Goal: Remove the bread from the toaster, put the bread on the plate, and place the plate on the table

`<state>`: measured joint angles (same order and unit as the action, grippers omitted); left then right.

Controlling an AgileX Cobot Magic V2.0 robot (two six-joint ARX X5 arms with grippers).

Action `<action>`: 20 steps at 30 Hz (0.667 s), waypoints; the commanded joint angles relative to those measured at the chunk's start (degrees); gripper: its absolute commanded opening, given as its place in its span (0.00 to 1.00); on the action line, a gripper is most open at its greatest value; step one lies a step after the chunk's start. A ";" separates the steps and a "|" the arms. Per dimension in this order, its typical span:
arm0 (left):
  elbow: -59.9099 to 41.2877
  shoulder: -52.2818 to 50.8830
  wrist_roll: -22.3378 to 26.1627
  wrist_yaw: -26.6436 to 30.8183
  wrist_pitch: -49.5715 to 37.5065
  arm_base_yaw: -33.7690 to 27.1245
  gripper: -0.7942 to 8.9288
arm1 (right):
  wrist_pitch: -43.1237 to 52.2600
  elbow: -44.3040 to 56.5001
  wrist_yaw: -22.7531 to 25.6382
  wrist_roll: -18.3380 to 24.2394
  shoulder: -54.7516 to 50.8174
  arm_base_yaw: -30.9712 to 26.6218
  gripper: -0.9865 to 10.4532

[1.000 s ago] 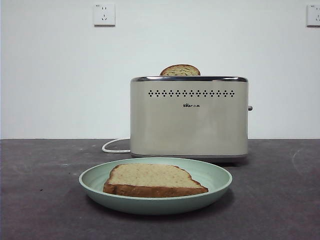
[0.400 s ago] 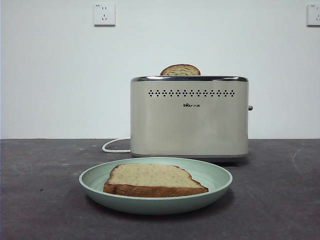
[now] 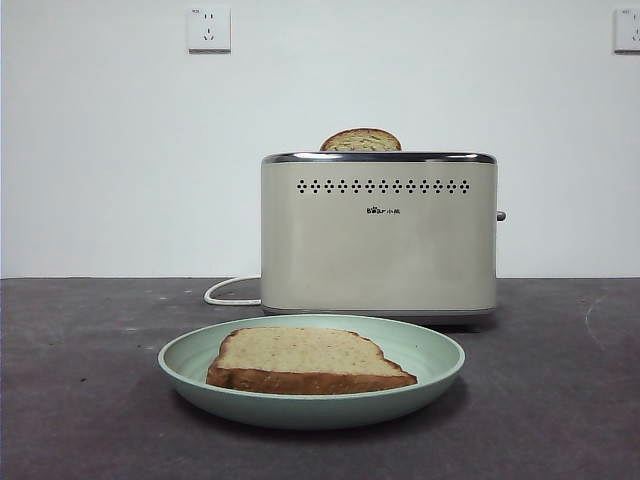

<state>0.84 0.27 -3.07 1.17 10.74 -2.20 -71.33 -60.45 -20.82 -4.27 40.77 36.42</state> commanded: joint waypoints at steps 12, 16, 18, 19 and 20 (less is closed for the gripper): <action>-0.68 -0.11 -0.35 0.24 -0.39 -0.15 0.08 | 9.07 0.17 -0.20 9.73 -3.19 -11.74 0.09; -0.68 -0.11 -0.35 0.24 -0.39 -0.15 0.08 | 20.22 1.14 -0.13 9.22 -5.29 -21.27 0.09; -0.68 -0.11 -0.35 0.24 -0.39 -0.15 0.08 | 24.39 2.45 -0.09 9.20 -6.36 -24.30 0.09; -0.68 -0.11 -0.35 0.24 -0.39 -0.15 0.08 | 26.45 3.54 -0.09 9.18 -7.10 -25.55 0.09; -0.68 -0.11 -0.35 0.24 -0.39 -0.15 0.08 | 28.70 5.05 -0.09 9.20 -7.98 -26.62 0.09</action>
<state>0.84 0.27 -3.07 1.17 10.74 -2.20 -43.92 -57.04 -20.86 4.38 33.39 10.44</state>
